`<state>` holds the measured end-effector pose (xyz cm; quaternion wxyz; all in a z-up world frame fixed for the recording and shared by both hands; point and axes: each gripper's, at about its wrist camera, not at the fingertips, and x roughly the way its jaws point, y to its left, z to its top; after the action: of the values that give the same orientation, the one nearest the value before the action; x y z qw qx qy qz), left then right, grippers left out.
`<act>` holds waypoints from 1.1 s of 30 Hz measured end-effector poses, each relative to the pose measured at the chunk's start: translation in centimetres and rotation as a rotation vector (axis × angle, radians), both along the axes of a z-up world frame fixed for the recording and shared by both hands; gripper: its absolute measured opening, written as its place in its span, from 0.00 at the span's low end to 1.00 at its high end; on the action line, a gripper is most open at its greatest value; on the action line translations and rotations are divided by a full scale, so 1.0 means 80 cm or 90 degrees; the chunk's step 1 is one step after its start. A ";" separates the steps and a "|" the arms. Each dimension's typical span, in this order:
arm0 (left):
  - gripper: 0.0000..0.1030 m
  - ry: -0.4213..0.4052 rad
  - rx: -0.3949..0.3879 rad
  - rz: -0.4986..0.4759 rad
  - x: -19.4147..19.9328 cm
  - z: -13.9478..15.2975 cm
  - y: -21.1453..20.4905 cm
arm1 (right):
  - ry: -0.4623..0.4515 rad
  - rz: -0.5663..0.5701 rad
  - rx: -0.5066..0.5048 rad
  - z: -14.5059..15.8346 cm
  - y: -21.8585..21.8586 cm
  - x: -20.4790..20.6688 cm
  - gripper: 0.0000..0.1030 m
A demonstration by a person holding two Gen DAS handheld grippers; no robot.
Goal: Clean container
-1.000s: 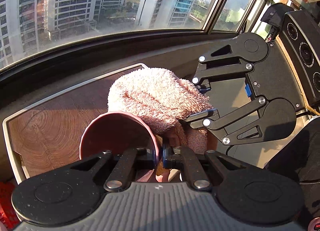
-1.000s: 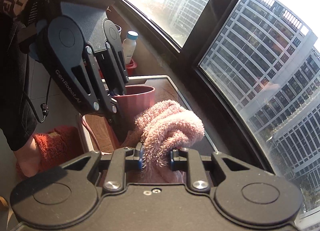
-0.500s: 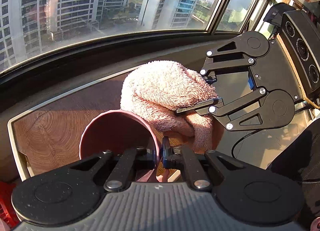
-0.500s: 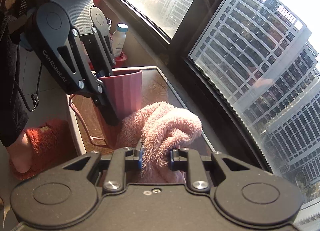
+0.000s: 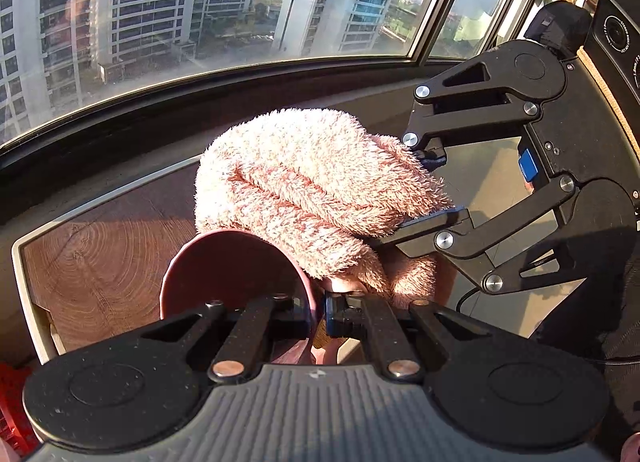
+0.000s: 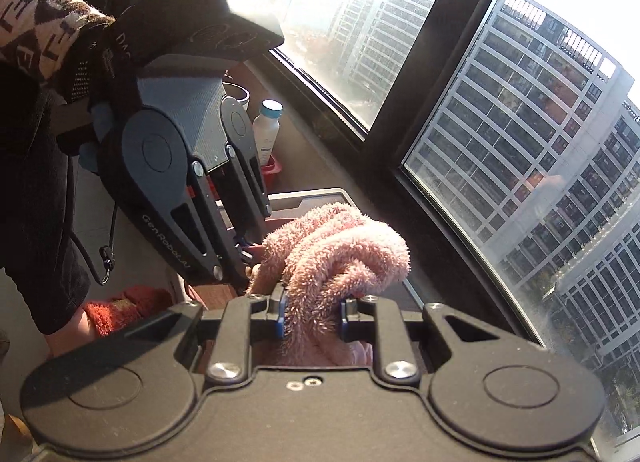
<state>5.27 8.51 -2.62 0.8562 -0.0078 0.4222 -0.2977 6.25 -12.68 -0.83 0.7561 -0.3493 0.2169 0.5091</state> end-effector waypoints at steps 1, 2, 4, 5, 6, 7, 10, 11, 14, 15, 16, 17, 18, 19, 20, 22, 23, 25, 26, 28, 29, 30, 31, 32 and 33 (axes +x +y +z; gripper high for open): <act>0.05 0.000 -0.001 -0.002 0.000 0.000 -0.001 | -0.001 -0.001 -0.003 -0.001 0.000 0.000 0.21; 0.05 -0.001 -0.001 -0.003 -0.002 0.001 -0.002 | -0.002 0.000 -0.007 -0.003 0.001 0.001 0.21; 0.05 -0.001 0.001 -0.003 -0.002 0.000 -0.004 | -0.005 -0.001 -0.015 -0.006 0.003 0.000 0.21; 0.05 -0.001 0.000 -0.003 -0.002 0.000 -0.004 | -0.005 -0.002 -0.018 -0.008 0.003 0.001 0.21; 0.05 0.000 -0.001 -0.002 -0.003 0.000 -0.005 | -0.006 -0.003 -0.022 -0.009 0.003 0.002 0.21; 0.06 -0.001 -0.001 -0.002 -0.004 0.001 -0.004 | -0.005 -0.006 -0.024 -0.010 0.003 0.003 0.21; 0.06 -0.004 -0.001 0.000 -0.003 0.002 -0.006 | -0.006 -0.017 -0.039 -0.015 0.003 0.008 0.21; 0.06 -0.006 0.000 -0.001 -0.004 0.002 -0.005 | -0.005 -0.021 -0.043 -0.018 0.002 0.009 0.21; 0.06 -0.016 0.011 -0.008 -0.007 0.006 -0.006 | 0.000 -0.034 -0.052 -0.023 -0.001 0.014 0.21; 0.06 -0.018 0.012 -0.010 -0.008 0.007 -0.006 | -0.004 -0.038 -0.058 -0.027 -0.002 0.015 0.21; 0.06 -0.019 0.015 -0.011 -0.008 0.009 -0.006 | -0.006 -0.041 -0.063 -0.029 -0.002 0.017 0.21; 0.06 -0.021 0.018 -0.011 -0.008 0.011 -0.006 | -0.007 -0.046 -0.068 -0.033 -0.003 0.019 0.21; 0.05 -0.021 0.019 -0.011 -0.007 0.012 -0.005 | -0.009 -0.050 -0.072 -0.035 -0.003 0.020 0.21; 0.05 -0.021 0.020 -0.010 -0.007 0.013 -0.001 | -0.010 -0.053 -0.076 -0.037 -0.003 0.021 0.21; 0.05 -0.021 0.022 -0.011 -0.006 0.015 0.000 | -0.014 -0.058 -0.080 -0.040 -0.002 0.022 0.21; 0.05 -0.024 0.029 -0.011 -0.003 0.018 0.004 | -0.018 -0.069 -0.086 -0.042 -0.005 0.025 0.21; 0.05 -0.026 0.036 -0.012 -0.001 0.022 0.009 | -0.022 -0.079 -0.089 -0.044 -0.005 0.028 0.21; 0.05 -0.032 0.057 -0.016 0.001 0.027 0.017 | -0.028 -0.103 -0.096 -0.047 -0.006 0.035 0.21; 0.05 -0.031 0.073 -0.018 0.006 0.028 0.019 | -0.029 -0.121 -0.101 -0.050 -0.009 0.041 0.21; 0.05 -0.027 0.109 -0.025 0.015 0.028 0.021 | -0.025 -0.152 -0.102 -0.052 -0.012 0.052 0.21; 0.05 -0.022 0.129 -0.034 0.020 0.026 0.020 | -0.023 -0.175 -0.099 -0.054 -0.015 0.059 0.21; 0.05 -0.020 0.159 -0.047 0.025 0.023 0.017 | -0.019 -0.197 -0.094 -0.055 -0.017 0.065 0.21; 0.05 -0.021 0.184 -0.057 0.027 0.019 0.016 | -0.014 -0.215 -0.088 -0.055 -0.018 0.070 0.21; 0.06 -0.020 0.206 -0.070 0.033 0.016 0.012 | -0.007 -0.237 -0.082 -0.057 -0.020 0.077 0.21; 0.05 -0.017 0.224 -0.084 0.039 0.013 0.006 | -0.005 -0.252 -0.077 -0.059 -0.021 0.082 0.22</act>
<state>8.39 8.97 -1.59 0.8286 0.1733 0.4560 -0.2748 12.77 -14.37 -5.53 0.8199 -0.3468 0.3084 0.3352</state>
